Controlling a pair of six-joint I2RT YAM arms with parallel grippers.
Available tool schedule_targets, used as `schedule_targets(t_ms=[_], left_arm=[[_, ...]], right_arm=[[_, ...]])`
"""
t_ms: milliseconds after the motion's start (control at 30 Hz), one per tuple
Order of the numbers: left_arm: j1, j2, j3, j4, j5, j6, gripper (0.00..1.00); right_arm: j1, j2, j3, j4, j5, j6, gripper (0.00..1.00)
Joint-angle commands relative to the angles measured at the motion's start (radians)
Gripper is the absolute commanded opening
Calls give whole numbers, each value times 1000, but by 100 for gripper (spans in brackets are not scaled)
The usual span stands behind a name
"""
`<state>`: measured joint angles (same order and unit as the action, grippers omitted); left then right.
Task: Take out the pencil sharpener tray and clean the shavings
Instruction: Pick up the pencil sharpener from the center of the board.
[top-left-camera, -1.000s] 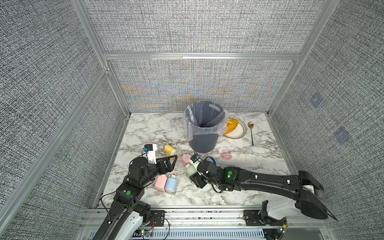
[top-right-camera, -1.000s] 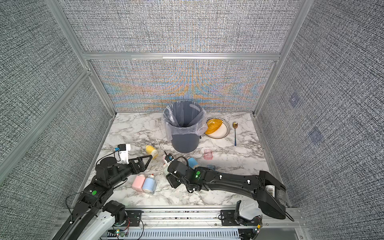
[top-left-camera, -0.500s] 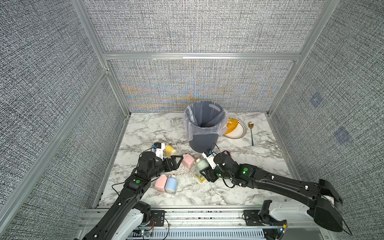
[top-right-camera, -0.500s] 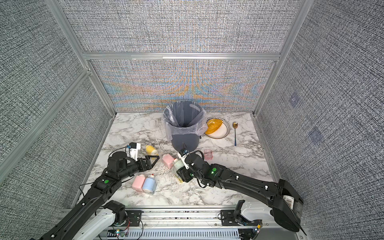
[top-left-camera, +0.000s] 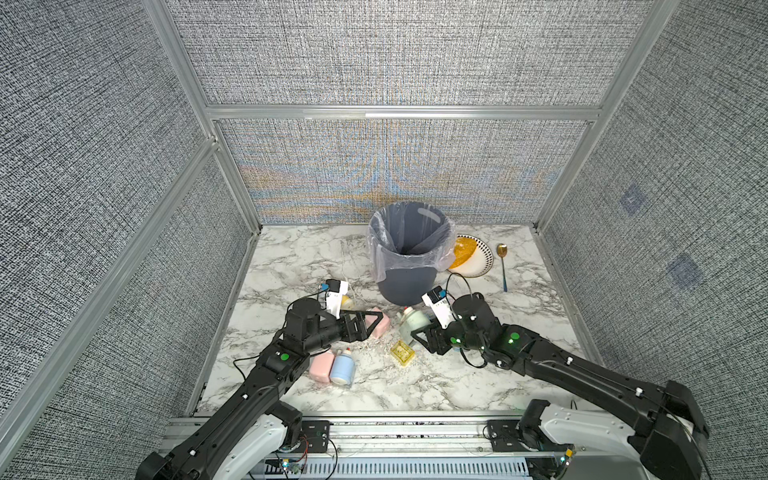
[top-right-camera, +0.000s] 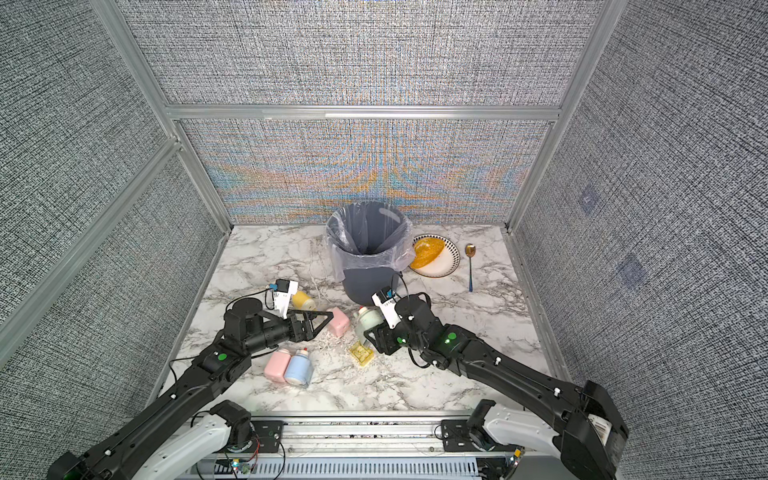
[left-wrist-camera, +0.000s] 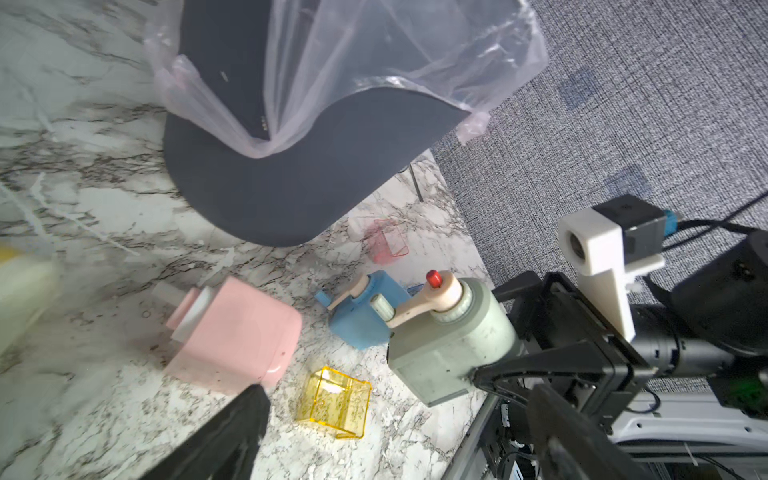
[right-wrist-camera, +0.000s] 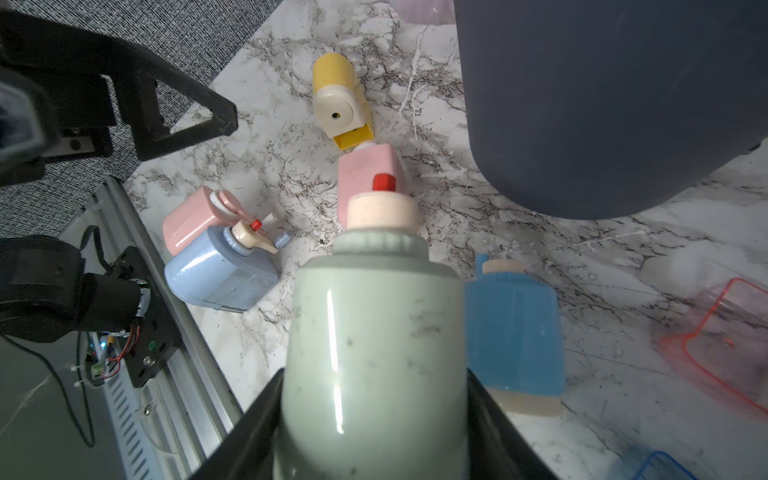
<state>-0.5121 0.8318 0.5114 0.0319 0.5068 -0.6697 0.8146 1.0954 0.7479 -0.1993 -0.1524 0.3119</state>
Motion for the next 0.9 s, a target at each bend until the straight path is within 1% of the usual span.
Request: schedule_targets(t_ms=[0, 100, 233, 400, 567, 867], left_arm=[[-27, 6, 19, 58, 8, 36, 100], [-43, 20, 20, 110, 39, 39, 100], [-49, 56, 19, 192, 108, 44, 100], [-57, 125, 9, 354, 208, 19, 100], [-58, 170, 24, 447, 313, 9, 100], [-90, 217, 27, 560, 429, -16, 100]], right_arm=[[-32, -33, -7, 10, -78, -6, 41], [-64, -71, -10, 8, -126, -4, 41], [-102, -118, -8, 9, -205, 2, 41], [-141, -144, 18, -8, -300, 4, 41], [-155, -140, 45, -37, -400, -6, 42], [-155, -116, 155, -137, -492, -56, 41]])
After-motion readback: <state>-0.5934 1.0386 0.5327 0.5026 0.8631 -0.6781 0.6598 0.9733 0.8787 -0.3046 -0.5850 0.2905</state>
